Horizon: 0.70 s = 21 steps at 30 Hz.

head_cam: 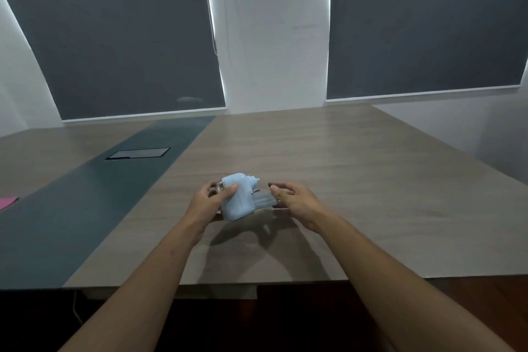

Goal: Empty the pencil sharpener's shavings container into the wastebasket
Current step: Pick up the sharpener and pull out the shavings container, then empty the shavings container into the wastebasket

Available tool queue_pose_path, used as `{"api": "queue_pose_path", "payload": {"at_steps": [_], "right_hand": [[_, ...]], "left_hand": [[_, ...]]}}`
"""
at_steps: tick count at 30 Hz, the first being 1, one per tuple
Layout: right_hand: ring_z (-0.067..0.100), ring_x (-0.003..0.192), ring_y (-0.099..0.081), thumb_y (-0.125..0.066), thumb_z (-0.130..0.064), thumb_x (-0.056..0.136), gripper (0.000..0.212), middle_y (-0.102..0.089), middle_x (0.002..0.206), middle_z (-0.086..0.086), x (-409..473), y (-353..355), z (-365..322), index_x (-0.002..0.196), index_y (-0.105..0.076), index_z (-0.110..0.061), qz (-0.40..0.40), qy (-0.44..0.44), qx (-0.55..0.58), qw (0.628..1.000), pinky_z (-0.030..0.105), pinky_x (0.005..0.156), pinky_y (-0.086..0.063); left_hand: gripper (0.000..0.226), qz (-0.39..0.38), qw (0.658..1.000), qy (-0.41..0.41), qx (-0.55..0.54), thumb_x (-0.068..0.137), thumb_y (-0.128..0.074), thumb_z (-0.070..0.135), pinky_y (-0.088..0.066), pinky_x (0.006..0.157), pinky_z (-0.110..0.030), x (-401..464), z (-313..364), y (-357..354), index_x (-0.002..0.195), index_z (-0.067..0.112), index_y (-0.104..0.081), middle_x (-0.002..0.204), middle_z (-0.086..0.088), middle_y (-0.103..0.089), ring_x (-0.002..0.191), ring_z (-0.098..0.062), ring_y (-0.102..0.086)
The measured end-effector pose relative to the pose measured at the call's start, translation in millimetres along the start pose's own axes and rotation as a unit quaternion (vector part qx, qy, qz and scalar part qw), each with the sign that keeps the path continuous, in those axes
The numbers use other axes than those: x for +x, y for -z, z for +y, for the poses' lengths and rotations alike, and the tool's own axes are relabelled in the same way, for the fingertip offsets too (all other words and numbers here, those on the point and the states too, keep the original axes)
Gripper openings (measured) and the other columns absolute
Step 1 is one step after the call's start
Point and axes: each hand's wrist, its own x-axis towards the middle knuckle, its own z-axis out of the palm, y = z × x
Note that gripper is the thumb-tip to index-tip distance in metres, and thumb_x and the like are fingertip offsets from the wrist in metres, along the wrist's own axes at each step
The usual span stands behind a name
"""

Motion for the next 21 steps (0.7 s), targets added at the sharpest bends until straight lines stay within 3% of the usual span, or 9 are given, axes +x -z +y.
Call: {"api": "queue_pose_path", "payload": {"at_steps": [4,7,9,11,14,16,18,21], "right_hand": [[0.019,0.092,-0.061,-0.061,-0.018,0.094,0.03,-0.063,0.108,0.012,-1,8,3,0.122,-0.063,-0.006,0.048,0.018,-0.021,0.998,0.04,0.089,-0.056],[0.021,0.094,-0.064,-0.064,-0.017,0.092,0.026,-0.065,0.111,0.011,-8,16,5,0.117,-0.066,-0.011,0.065,0.022,-0.035,0.997,0.044,0.091,-0.057],[0.021,0.092,-0.064,-0.067,-0.015,0.09,0.024,-0.063,0.107,0.007,-14,21,5,0.113,-0.068,-0.013,0.071,0.025,-0.04,0.996,0.047,0.091,-0.057],[0.019,0.094,-0.064,-0.069,-0.014,0.088,0.027,-0.063,0.108,0.006,-20,26,5,0.115,-0.068,-0.011,0.077,0.036,-0.066,0.994,0.044,0.091,-0.058],[0.018,0.097,-0.064,-0.07,-0.012,0.087,0.032,-0.062,0.113,0.008,-30,34,1,0.118,-0.067,-0.008,0.081,0.052,-0.087,0.992,0.03,0.084,-0.059],[0.021,0.097,-0.064,-0.07,-0.011,0.087,0.031,-0.062,0.114,0.011,-37,39,-1,0.118,-0.067,-0.007,0.084,0.059,-0.087,0.991,0.028,0.082,-0.059],[0.023,0.099,-0.064,-0.071,-0.012,0.086,0.031,-0.063,0.116,0.014,-45,44,-5,0.117,-0.068,-0.007,0.094,0.063,-0.087,0.99,0.035,0.087,-0.058],[0.024,0.098,-0.064,-0.073,-0.015,0.085,0.03,-0.064,0.121,0.02,-62,57,-16,0.114,-0.069,-0.009,0.121,0.065,-0.078,0.987,0.044,0.092,-0.057]], "left_hand": [[0.043,0.036,0.998,-0.037,0.03,0.078,-0.078,0.02,-0.054,0.069,-0.033,-3,-2,-3,0.114,0.014,-0.057,0.108,-0.01,-0.066,0.089,-0.021,-0.064],[0.053,0.052,0.994,-0.069,0.061,0.073,-0.082,0.013,-0.052,0.075,-0.031,-6,-8,-4,0.116,0.014,-0.052,0.113,-0.012,-0.062,0.095,-0.024,-0.063],[0.059,0.058,0.99,-0.082,0.095,0.069,-0.084,0.012,-0.055,0.08,-0.036,-8,-12,-6,0.117,0.016,-0.051,0.116,-0.015,-0.059,0.098,-0.028,-0.063],[0.064,0.066,0.986,-0.082,0.126,0.067,-0.086,0.013,-0.055,0.088,-0.045,-10,-15,-7,0.12,0.016,-0.05,0.117,-0.016,-0.059,0.102,-0.031,-0.062],[0.071,0.069,0.987,-0.066,0.127,0.065,-0.087,0.013,-0.054,0.091,-0.046,-15,-16,-8,0.125,0.016,-0.049,0.118,-0.014,-0.059,0.104,-0.03,-0.062],[0.079,0.068,0.986,-0.055,0.138,0.063,-0.089,0.018,-0.052,0.095,-0.046,-19,-16,-9,0.13,0.018,-0.047,0.123,-0.012,-0.059,0.111,-0.03,-0.061],[0.087,0.103,0.977,-0.056,0.178,0.065,-0.086,0.034,-0.047,0.101,-0.041,-23,-9,-11,0.139,0.015,-0.044,0.136,-0.011,-0.057,0.121,-0.028,-0.058],[0.082,0.135,0.959,-0.076,0.238,0.072,-0.073,0.053,-0.043,0.099,-0.04,-35,16,-22,0.14,0.015,-0.048,0.141,-0.013,-0.055,0.124,-0.031,-0.056]]}}
